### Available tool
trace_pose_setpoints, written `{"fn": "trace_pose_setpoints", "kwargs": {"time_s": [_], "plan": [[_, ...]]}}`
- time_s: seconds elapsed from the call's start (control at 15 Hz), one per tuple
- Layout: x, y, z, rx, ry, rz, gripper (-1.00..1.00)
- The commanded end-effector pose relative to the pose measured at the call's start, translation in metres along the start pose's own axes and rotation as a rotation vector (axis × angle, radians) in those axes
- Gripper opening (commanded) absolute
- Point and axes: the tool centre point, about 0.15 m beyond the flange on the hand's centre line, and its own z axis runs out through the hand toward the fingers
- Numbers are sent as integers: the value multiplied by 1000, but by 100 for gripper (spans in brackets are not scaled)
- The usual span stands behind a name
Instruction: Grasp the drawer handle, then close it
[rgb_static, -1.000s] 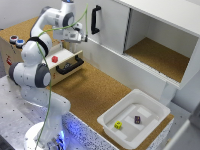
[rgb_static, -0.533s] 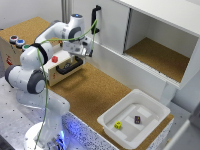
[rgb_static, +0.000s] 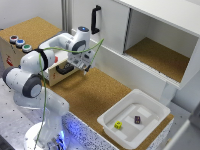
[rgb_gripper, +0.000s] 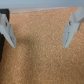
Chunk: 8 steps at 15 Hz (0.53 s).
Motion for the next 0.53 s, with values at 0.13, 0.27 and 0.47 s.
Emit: {"fn": "trace_pose_setpoints", "kwargs": {"time_s": [0.13,0.27,0.47], "plan": [[26,-12,23,7,22,17,-100],[32,-16,26,-2,17,-18,-100],[36,-24,35,0,26,-41,-100]]}}
